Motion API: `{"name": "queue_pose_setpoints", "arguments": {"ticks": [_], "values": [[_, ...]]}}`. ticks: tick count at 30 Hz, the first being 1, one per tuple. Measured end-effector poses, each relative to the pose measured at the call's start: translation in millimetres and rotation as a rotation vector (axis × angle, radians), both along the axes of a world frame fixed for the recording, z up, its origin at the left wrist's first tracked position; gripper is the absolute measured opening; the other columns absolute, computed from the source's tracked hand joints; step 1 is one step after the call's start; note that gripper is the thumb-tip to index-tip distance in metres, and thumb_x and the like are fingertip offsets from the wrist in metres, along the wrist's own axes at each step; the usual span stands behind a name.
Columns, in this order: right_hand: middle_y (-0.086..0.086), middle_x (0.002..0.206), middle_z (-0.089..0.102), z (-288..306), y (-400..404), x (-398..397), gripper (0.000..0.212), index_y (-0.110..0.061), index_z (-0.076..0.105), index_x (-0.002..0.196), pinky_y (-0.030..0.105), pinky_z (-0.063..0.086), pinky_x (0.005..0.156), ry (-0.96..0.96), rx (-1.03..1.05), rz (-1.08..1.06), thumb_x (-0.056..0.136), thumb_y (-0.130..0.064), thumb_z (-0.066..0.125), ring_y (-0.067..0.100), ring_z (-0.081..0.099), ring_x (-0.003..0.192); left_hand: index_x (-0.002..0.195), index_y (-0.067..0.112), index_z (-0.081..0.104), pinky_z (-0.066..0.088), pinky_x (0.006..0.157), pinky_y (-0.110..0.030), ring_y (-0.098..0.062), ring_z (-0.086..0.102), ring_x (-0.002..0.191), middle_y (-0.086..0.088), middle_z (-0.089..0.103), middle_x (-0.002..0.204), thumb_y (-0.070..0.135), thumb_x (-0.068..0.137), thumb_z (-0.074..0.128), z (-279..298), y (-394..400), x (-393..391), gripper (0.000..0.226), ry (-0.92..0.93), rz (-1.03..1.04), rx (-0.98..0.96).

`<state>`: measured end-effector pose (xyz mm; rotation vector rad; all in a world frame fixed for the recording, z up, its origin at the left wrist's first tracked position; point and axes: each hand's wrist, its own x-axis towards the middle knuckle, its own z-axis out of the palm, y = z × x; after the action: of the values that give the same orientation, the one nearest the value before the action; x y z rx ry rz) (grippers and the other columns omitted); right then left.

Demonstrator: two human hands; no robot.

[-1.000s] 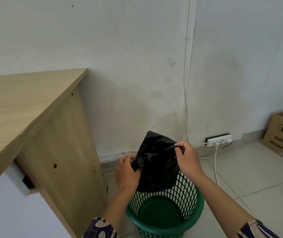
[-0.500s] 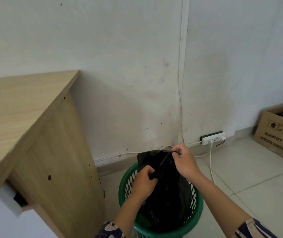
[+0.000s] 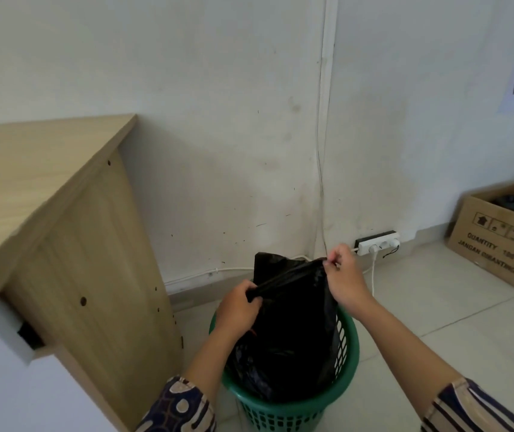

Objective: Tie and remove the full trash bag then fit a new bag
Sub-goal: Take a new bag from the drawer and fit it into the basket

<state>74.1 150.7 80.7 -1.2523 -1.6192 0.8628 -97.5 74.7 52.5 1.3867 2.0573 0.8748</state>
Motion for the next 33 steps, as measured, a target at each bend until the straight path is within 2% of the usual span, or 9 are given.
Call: {"name": "queue_pose_setpoints", "arguments": {"ticks": [3, 8, 11, 14, 17, 20, 22, 26, 33], "values": [[0.005, 0.080, 0.054, 2, -6, 2, 0.045, -0.017, 0.057, 0.063, 0.020, 0.032, 0.067, -0.142, 0.079, 0.050, 0.083, 0.016, 0.034, 0.019, 0.047, 0.083, 0.070, 0.023, 0.041, 0.040, 0.065, -0.031, -0.016, 0.048, 0.066, 0.000, 0.050, 0.074, 0.009, 0.083, 0.058, 11, 1, -7, 0.026, -0.269, 0.022, 0.035], [0.015, 0.115, 0.054, 4, -12, -5, 0.027, 0.000, 0.060, 0.108, 0.014, 0.029, 0.086, -0.214, 0.012, 0.022, 0.092, -0.003, 0.039, 0.024, 0.051, 0.110, 0.088, 0.018, 0.049, 0.039, 0.060, -0.019, -0.013, 0.047, 0.069, -0.002, 0.052, 0.086, 0.011, 0.088, 0.052, 28, -5, -9, 0.008, -0.290, -0.114, 0.007], [0.009, 0.122, 0.045, 10, -14, -1, 0.039, -0.005, 0.047, 0.126, 0.025, 0.033, 0.097, -0.317, 0.021, 0.081, 0.088, -0.015, 0.055, 0.023, 0.048, 0.113, 0.105, 0.018, 0.048, 0.042, 0.070, -0.022, -0.015, 0.051, 0.084, 0.000, 0.050, 0.101, 0.000, 0.087, 0.050, 42, -7, -12, 0.025, 0.026, -0.175, 0.144], [0.011, 0.127, 0.041, 14, -5, 10, 0.050, -0.007, 0.038, 0.135, 0.021, 0.030, 0.098, -0.389, 0.052, 0.091, 0.087, -0.001, 0.052, 0.024, 0.046, 0.114, 0.115, 0.020, 0.044, 0.045, 0.074, -0.033, -0.024, 0.056, 0.091, 0.004, 0.043, 0.120, -0.004, 0.086, 0.045, 41, -4, -18, 0.037, 0.366, -0.261, 0.268], [0.013, 0.124, 0.044, 6, 15, 20, 0.049, -0.009, 0.041, 0.134, 0.019, 0.031, 0.095, -0.408, 0.078, 0.108, 0.087, 0.006, 0.046, 0.024, 0.047, 0.111, 0.092, 0.017, 0.046, 0.042, 0.056, -0.030, -0.027, 0.062, 0.073, -0.004, 0.055, 0.120, -0.005, 0.074, 0.062, 29, 4, -26, 0.033, 0.677, -0.365, 0.400], [0.014, 0.128, 0.046, -13, 32, 26, 0.050, -0.011, 0.039, 0.135, 0.024, 0.031, 0.099, -0.442, 0.013, 0.185, 0.088, 0.005, 0.044, 0.026, 0.045, 0.118, 0.077, 0.021, 0.047, 0.045, 0.051, -0.027, -0.021, 0.063, 0.064, -0.003, 0.067, 0.093, -0.003, 0.047, 0.081, 13, 10, -36, 0.051, 0.818, -0.327, 0.322], [0.013, 0.134, 0.045, -26, 45, 27, 0.051, -0.012, 0.038, 0.136, 0.027, 0.030, 0.103, -0.450, -0.023, 0.198, 0.088, 0.004, 0.044, 0.027, 0.042, 0.125, 0.089, 0.019, 0.063, 0.048, 0.054, -0.029, -0.024, 0.064, 0.072, -0.005, 0.066, 0.094, -0.006, 0.052, 0.078, -2, 16, -42, 0.047, 0.765, -0.239, 0.267], [0.013, 0.140, 0.043, -49, 67, 21, 0.050, -0.011, 0.037, 0.136, 0.029, 0.031, 0.104, -0.444, -0.030, 0.224, 0.089, 0.004, 0.042, 0.028, 0.041, 0.128, 0.127, 0.014, 0.049, 0.047, 0.071, -0.036, -0.028, 0.054, 0.094, -0.011, 0.049, 0.116, -0.009, 0.084, 0.041, -27, 22, -51, 0.049, 0.469, 0.006, 0.063], [0.016, 0.139, 0.041, -67, 104, 1, 0.049, -0.008, 0.032, 0.139, 0.034, 0.033, 0.102, -0.478, -0.056, 0.306, 0.091, 0.002, 0.039, 0.032, 0.042, 0.124, 0.076, 0.020, 0.044, 0.030, 0.059, -0.023, -0.017, 0.041, 0.077, 0.000, 0.046, 0.088, -0.011, 0.084, 0.036, -51, 33, -39, 0.033, 0.274, 0.188, 0.141]]}}
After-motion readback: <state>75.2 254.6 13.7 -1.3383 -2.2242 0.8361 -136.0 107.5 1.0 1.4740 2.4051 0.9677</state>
